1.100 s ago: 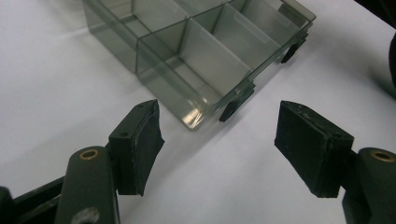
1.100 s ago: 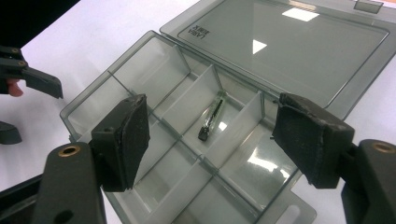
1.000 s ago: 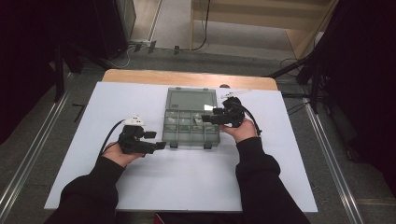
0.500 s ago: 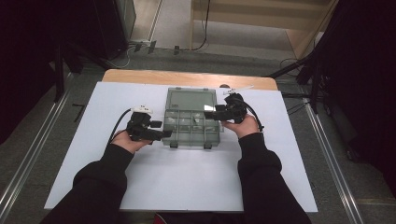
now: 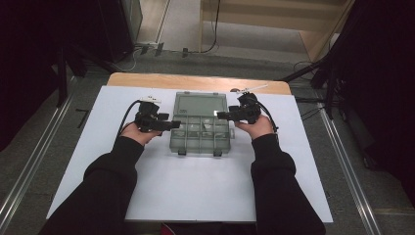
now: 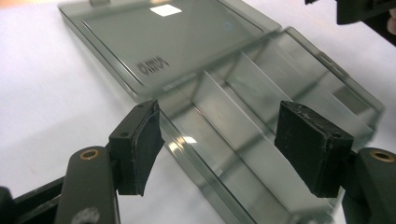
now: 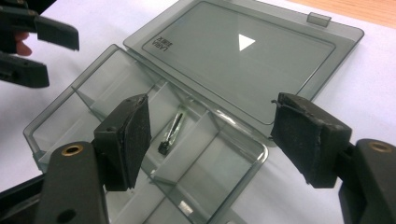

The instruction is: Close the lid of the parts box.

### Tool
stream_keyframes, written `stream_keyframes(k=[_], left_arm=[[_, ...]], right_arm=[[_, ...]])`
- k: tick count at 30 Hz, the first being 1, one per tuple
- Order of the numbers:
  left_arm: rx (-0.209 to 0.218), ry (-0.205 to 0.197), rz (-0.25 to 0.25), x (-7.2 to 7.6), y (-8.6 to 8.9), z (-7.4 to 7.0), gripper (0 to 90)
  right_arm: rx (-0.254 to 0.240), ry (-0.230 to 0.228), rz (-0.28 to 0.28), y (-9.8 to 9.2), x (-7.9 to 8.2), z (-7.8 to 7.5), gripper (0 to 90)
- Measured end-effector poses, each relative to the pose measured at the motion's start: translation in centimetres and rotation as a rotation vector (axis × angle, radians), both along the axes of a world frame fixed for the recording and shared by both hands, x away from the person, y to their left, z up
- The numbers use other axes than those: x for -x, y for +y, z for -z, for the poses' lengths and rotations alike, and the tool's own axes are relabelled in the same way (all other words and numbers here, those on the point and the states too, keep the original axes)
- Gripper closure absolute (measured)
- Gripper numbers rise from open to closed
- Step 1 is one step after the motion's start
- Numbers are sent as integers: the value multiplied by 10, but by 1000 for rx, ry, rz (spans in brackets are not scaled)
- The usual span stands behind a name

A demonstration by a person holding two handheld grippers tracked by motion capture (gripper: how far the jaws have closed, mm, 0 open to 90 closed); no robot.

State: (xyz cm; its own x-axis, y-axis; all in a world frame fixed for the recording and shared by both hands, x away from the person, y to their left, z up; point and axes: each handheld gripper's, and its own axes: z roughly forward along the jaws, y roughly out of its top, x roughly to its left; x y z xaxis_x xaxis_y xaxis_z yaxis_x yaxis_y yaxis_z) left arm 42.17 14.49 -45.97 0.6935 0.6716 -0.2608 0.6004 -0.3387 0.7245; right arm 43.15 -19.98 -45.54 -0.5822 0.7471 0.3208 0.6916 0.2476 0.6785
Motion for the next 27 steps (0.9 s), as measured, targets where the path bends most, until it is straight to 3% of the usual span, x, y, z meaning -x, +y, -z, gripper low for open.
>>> stream_keyframes(k=[10, 22, 25, 27], left_arm=[[-20, 9, -44, -23, -7, -5, 309], [-35, 12, -93, -49, -23, 0, 310], [-7, 23, -133, -54, -24, 4, 310], [-21, 21, -154, -56, -25, 8, 310]], right_arm=[[-3, 11, 5, -3, -13, 1, 292], [17, 37, 41, -3, -31, 14, 294], [62, 22, 57, 1, -33, 16, 289], [50, 32, 55, 2, -35, 19, 287]])
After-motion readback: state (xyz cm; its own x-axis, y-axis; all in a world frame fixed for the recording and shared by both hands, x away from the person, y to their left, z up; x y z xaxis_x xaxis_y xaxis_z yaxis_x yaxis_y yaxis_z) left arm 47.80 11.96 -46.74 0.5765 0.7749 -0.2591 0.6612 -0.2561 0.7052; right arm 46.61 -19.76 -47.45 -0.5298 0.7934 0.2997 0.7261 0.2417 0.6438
